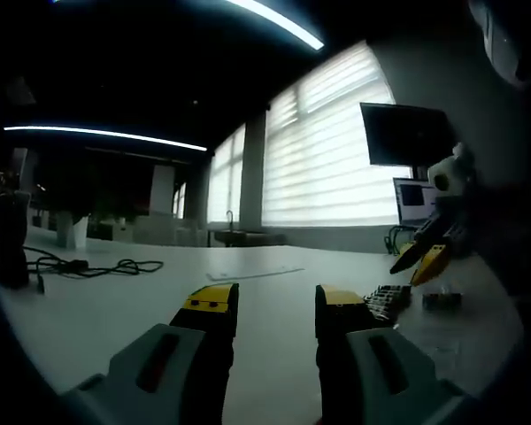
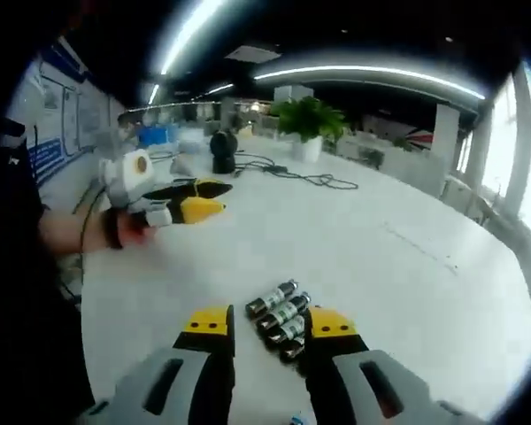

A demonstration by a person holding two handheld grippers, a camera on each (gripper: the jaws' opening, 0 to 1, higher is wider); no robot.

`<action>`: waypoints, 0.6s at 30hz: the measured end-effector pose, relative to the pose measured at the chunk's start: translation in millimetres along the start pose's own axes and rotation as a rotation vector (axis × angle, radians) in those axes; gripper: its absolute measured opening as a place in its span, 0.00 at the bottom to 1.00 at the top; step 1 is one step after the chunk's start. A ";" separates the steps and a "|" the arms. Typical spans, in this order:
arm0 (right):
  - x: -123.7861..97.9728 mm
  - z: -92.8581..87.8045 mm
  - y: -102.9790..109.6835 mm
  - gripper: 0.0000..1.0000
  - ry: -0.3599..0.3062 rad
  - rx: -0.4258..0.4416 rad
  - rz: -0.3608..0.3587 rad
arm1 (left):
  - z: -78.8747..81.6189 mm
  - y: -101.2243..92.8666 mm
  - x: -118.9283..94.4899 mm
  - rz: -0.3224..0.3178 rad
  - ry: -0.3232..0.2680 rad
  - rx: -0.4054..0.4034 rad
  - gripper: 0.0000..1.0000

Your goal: Grip medicine bottles put into box

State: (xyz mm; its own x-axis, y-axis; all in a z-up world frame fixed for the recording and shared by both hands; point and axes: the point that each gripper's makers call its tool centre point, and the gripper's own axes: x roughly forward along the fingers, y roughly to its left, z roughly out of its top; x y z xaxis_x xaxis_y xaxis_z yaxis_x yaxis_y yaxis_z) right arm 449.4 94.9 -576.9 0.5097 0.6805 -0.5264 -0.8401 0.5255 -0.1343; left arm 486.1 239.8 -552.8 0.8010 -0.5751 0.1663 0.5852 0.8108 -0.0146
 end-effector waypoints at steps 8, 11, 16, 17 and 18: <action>23.3 -1.8 -8.8 0.40 0.075 -0.132 0.176 | 1.0 2.8 -0.8 0.011 -0.005 -0.001 0.27; 31.3 -5.1 -9.5 0.41 0.104 -0.179 0.212 | 1.3 3.5 -1.0 0.013 -0.007 -0.001 0.27; 45.1 -6.4 -18.5 0.42 0.143 -0.223 0.253 | 1.3 4.1 -1.1 0.015 -0.007 -0.002 0.27; 47.1 -7.7 -17.6 0.43 0.155 -0.234 0.271 | 1.1 4.1 -1.1 0.014 -0.007 -0.002 0.27; 48.7 -9.1 -15.8 0.44 0.167 -0.252 0.290 | 0.9 4.0 -1.0 0.014 -0.006 -0.002 0.27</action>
State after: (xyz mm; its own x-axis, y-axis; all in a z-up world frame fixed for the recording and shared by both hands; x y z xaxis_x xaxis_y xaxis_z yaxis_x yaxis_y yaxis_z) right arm 485.8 115.1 -608.0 0.2258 0.6790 -0.6985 -0.9741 0.1686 -0.1510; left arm 487.5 243.8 -552.2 0.8085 -0.5629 0.1716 0.5739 0.8187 -0.0186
